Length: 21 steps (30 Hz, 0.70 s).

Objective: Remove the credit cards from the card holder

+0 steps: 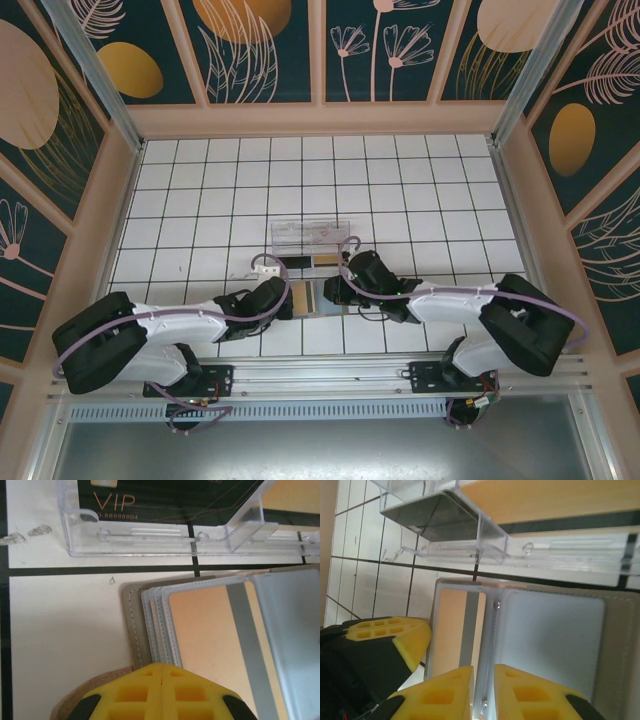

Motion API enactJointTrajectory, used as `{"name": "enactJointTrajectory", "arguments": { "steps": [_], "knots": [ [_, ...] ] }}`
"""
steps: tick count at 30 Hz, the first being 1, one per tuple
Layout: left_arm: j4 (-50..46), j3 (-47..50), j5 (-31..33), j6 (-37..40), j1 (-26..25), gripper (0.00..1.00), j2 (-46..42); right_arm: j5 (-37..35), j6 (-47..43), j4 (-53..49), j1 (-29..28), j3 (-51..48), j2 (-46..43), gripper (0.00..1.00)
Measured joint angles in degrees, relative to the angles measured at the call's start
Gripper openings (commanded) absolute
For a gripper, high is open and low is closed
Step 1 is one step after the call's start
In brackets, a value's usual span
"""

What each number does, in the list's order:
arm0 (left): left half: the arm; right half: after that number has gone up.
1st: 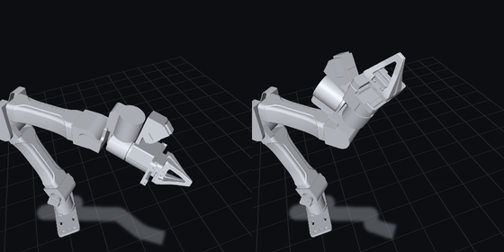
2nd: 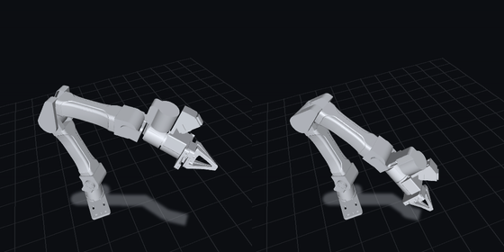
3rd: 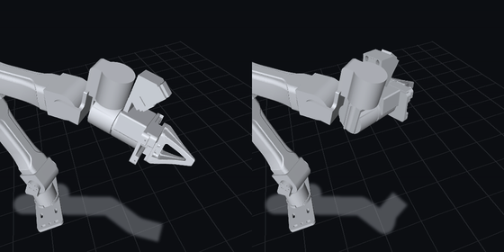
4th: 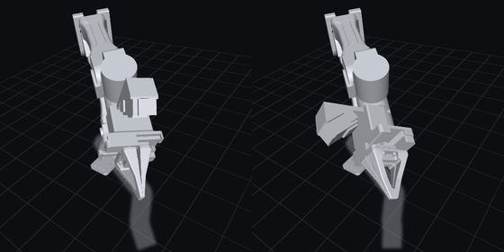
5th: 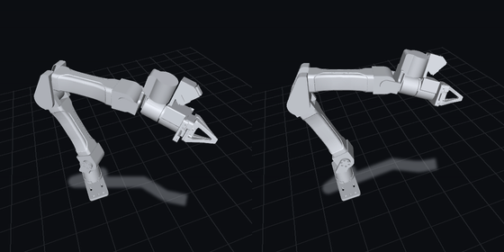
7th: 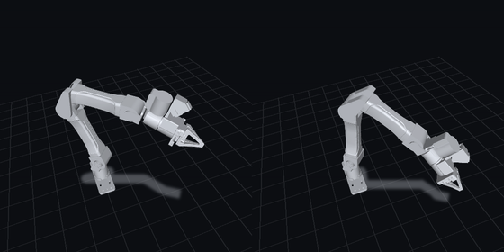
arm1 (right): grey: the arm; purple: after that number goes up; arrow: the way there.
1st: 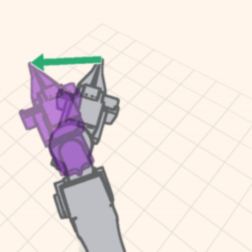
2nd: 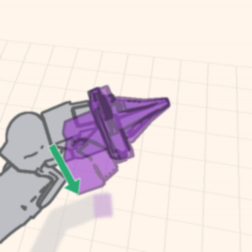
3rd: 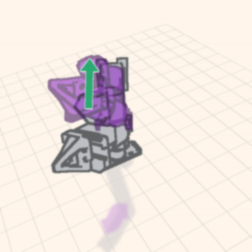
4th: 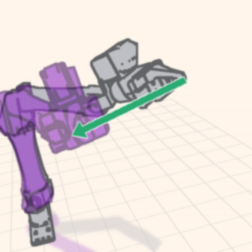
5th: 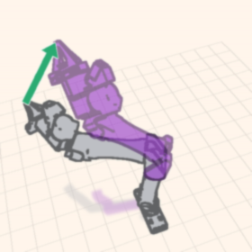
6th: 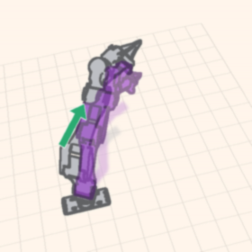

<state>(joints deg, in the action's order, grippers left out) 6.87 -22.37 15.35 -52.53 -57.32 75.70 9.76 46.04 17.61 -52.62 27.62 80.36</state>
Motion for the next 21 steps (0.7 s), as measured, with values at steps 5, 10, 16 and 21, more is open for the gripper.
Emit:
{"name": "enactJointTrajectory", "arguments": {
  "steps": [5, 10, 16, 21],
  "knots": [
    [0.8, 0.0, -0.3, 0.0, 0.0, 0.00, 0.2, 2.5, 1.4, 3.3, -0.1, 0.3, 4.1, 0.16],
    [2.1, 0.0, -0.8, 0.0, 0.0, 0.00, 1.1, 4.3, 2.2, 4.7, -0.5, 1.6, 7.5, 0.15],
    [3.2, 0.0, -1.6, 0.0, 0.0, 0.00, 1.6, 5.3, 2.6, 6.0, -0.6, 2.1, 9.0, 0.15],
    [3.3, 0.0, -1.6, 0.0, 0.0, 0.00, 1.6, 5.3, 2.6, 5.9, -0.6, 2.4, 9.9, 0.15]
  ]
}}
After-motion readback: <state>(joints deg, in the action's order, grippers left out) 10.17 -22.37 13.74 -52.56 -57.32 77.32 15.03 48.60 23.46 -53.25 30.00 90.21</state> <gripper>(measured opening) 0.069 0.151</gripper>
